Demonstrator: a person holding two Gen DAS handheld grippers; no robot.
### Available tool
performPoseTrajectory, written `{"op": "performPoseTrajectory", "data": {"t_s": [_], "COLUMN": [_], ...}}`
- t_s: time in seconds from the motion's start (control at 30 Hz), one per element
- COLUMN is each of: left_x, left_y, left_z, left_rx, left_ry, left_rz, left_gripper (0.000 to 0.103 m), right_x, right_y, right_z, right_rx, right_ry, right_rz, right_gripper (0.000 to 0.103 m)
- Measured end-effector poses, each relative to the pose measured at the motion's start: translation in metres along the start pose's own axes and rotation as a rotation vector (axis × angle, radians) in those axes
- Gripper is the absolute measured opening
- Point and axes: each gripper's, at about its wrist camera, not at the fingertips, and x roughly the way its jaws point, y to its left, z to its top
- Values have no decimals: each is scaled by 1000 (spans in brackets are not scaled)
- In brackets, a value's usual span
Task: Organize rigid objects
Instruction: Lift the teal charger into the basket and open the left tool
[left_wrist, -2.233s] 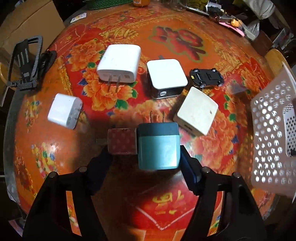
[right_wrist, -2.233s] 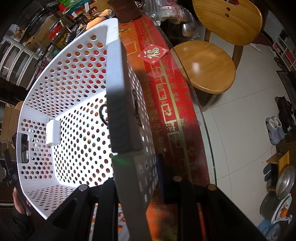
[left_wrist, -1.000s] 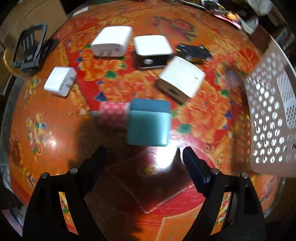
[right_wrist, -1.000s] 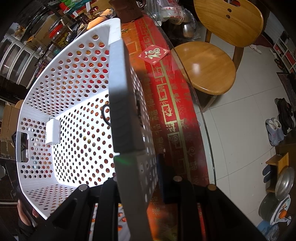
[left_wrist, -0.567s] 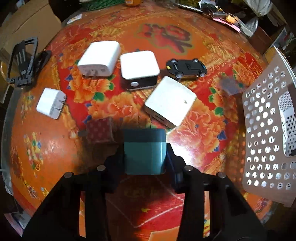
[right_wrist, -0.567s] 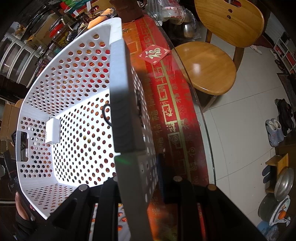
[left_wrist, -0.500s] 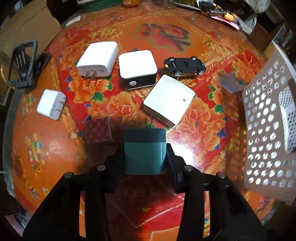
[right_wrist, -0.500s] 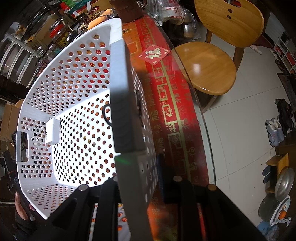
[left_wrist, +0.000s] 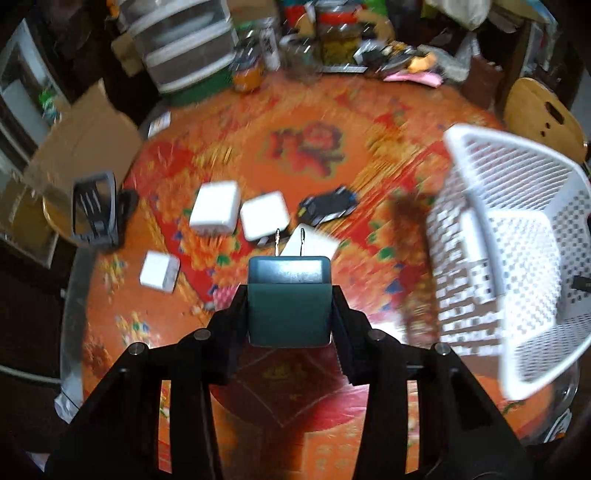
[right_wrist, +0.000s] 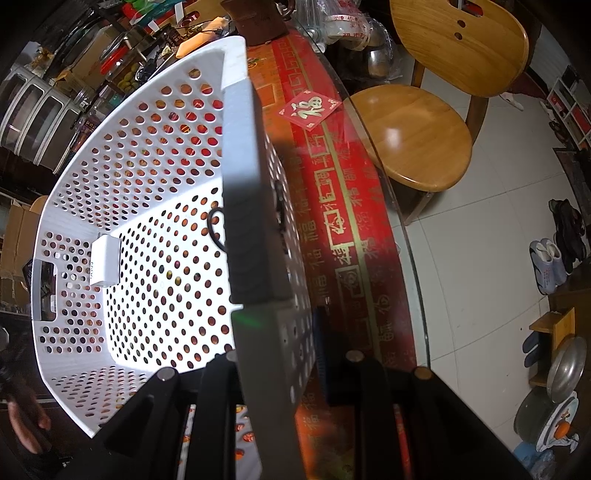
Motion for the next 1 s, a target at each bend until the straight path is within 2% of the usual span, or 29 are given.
{"op": "performPoseTrajectory", "data": {"t_s": [0.23, 0.43, 0.6, 0.8, 1.0], "left_x": [-53, -66, -50, -22, 3], "left_y": [-54, -107, -149, -198, -227], "left_z": [29, 41, 36, 22, 12], "left_rx": [84, 183, 253, 364, 425], "left_ry": [-42, -39, 18, 82, 141], "left_rz": [-30, -60, -111, -112, -127], "left_gripper": [39, 39, 39, 39, 39], "right_x": [0, 0, -1, -2, -2], "right_y": [0, 0, -1, -3, -4], "right_z": [0, 0, 0, 0, 0], "right_rx": [-1, 4, 7, 10, 11], "right_ry": [0, -4, -7, -9, -9], "right_rz": [4, 8, 12, 20, 26], "right_gripper": [18, 18, 18, 20, 21]}}
